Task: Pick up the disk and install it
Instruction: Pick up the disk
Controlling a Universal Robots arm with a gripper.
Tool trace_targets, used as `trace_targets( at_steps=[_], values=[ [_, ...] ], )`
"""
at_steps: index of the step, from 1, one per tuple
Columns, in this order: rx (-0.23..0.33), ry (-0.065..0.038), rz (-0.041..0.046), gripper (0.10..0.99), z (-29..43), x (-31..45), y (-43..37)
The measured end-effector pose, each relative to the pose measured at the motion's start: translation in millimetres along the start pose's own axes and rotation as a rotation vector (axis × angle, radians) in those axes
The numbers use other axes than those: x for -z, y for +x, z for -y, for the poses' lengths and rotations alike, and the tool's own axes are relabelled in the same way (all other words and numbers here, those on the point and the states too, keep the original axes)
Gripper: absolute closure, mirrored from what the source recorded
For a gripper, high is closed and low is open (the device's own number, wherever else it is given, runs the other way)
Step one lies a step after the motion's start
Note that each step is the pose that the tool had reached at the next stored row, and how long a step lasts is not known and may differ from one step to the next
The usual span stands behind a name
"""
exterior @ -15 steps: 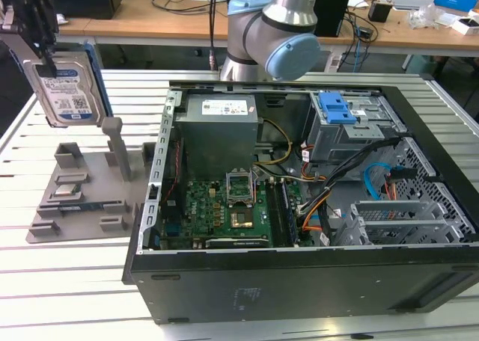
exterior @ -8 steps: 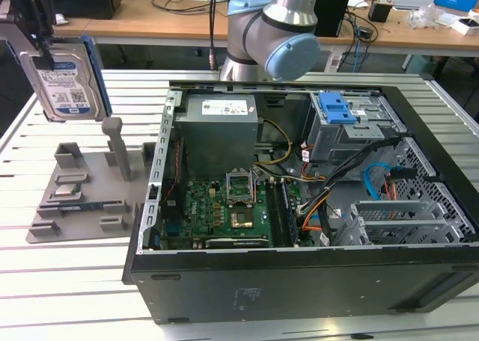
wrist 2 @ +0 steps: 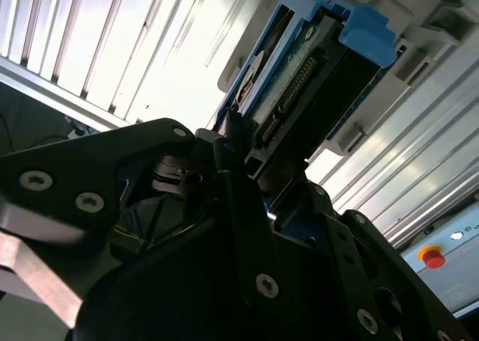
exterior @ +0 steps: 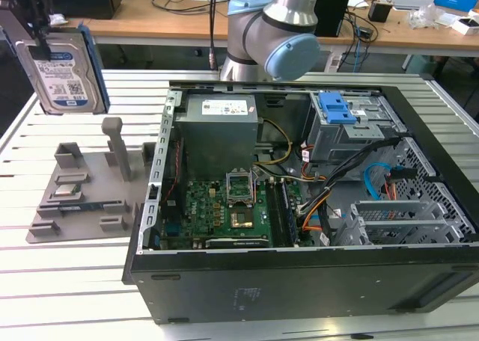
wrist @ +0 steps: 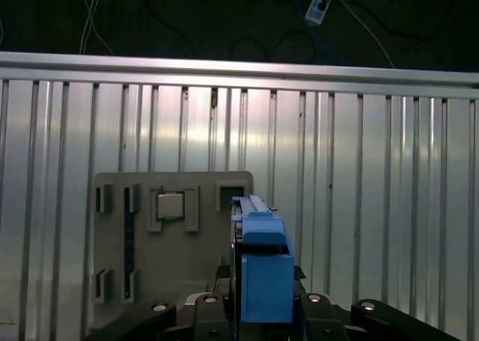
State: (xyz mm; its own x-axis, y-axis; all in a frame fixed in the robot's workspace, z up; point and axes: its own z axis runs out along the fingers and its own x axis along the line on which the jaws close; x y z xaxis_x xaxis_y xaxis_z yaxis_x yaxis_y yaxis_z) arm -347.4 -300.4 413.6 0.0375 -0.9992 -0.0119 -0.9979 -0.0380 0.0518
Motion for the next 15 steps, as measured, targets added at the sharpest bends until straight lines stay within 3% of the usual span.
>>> trace_targets(
  at_steps=[15],
  values=[
    [0.000, -0.006, -0.0009, 0.722, 0.3, 25.3, -3.3]
  ],
)
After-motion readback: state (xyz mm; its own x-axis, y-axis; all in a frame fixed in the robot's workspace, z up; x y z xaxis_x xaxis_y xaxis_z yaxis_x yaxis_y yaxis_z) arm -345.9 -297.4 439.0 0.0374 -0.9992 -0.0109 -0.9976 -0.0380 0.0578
